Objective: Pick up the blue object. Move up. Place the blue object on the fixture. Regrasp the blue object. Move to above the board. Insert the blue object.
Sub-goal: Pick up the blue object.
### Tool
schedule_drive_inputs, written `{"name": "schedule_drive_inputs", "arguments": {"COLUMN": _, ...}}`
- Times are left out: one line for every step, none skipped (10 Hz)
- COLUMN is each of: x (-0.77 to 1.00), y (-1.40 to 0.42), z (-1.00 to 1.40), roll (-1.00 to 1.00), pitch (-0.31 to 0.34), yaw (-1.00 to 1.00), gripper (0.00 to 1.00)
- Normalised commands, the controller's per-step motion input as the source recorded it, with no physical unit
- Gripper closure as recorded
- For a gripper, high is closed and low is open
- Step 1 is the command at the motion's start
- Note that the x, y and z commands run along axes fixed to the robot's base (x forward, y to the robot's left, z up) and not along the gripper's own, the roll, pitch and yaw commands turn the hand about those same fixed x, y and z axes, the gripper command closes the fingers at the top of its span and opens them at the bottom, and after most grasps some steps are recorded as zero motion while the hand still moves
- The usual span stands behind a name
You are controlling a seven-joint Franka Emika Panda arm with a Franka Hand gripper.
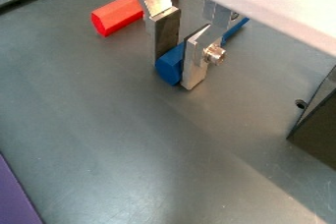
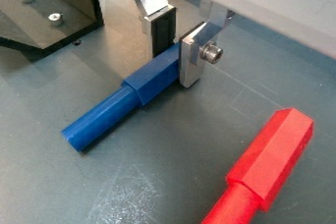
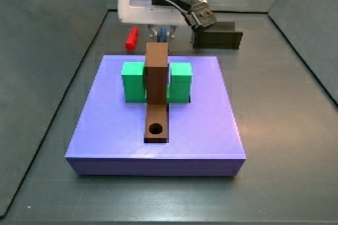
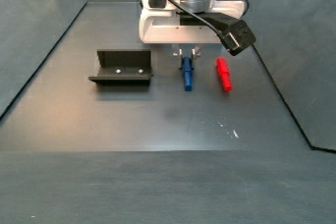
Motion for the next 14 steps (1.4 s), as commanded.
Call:
{"name": "schedule_drive_inputs", "arguments": {"x": 0.00, "y": 0.00, "z": 0.00, "roll": 0.00, "pitch": 0.000, "yaw": 0.00, "gripper": 1.00}}
{"name": "schedule_drive_inputs", "arguments": {"x": 0.00, "y": 0.00, "z": 0.00, "roll": 0.00, "pitch": 0.000, "yaw": 0.00, "gripper": 1.00}}
{"name": "schedule_drive_inputs", "arguments": {"x": 0.00, "y": 0.00, "z": 0.00, "roll": 0.00, "pitch": 0.000, "yaw": 0.00, "gripper": 1.00}}
{"name": "schedule_drive_inputs", "arguments": {"x": 0.00, "y": 0.00, "z": 0.00, "roll": 0.00, "pitch": 0.000, "yaw": 0.00, "gripper": 1.00}}
{"name": "schedule_drive_inputs", "arguments": {"x": 0.00, "y": 0.00, "z": 0.00, "roll": 0.00, "pitch": 0.000, "yaw": 0.00, "gripper": 1.00}}
{"name": "schedule_drive_inputs", "arguments": {"x": 0.00, "y": 0.00, "z": 0.00, "roll": 0.00, "pitch": 0.000, "yaw": 0.00, "gripper": 1.00}}
{"name": "schedule_drive_inputs", "arguments": {"x": 0.00, "y": 0.00, "z": 0.00, "roll": 0.00, "pitch": 0.000, "yaw": 0.00, "gripper": 1.00}}
{"name": "schedule_drive_inputs", "arguments": {"x": 0.00, "y": 0.00, "z": 0.00, "roll": 0.00, "pitch": 0.000, "yaw": 0.00, "gripper": 1.00}}
{"name": "schedule_drive_inputs", "arguments": {"x": 0.00, "y": 0.00, "z": 0.00, "roll": 0.00, "pitch": 0.000, "yaw": 0.00, "gripper": 1.00}}
{"name": "schedule_drive_inputs", "arguments": {"x": 0.00, "y": 0.00, "z": 0.00, "roll": 0.00, "pitch": 0.000, "yaw": 0.00, "gripper": 1.00}}
{"name": "schedule_drive_inputs", "arguments": {"x": 0.00, "y": 0.00, "z": 0.00, "roll": 0.00, "pitch": 0.000, "yaw": 0.00, "gripper": 1.00}}
{"name": "schedule_drive_inputs", "arguments": {"x": 0.00, "y": 0.00, "z": 0.00, "roll": 0.00, "pitch": 0.000, "yaw": 0.00, "gripper": 1.00}}
{"name": "schedule_drive_inputs", "arguments": {"x": 0.00, "y": 0.00, "z": 0.00, "roll": 0.00, "pitch": 0.000, "yaw": 0.00, "gripper": 1.00}}
{"name": "schedule_drive_inputs", "arguments": {"x": 0.00, "y": 0.00, "z": 0.00, "roll": 0.00, "pitch": 0.000, "yaw": 0.00, "gripper": 1.00}}
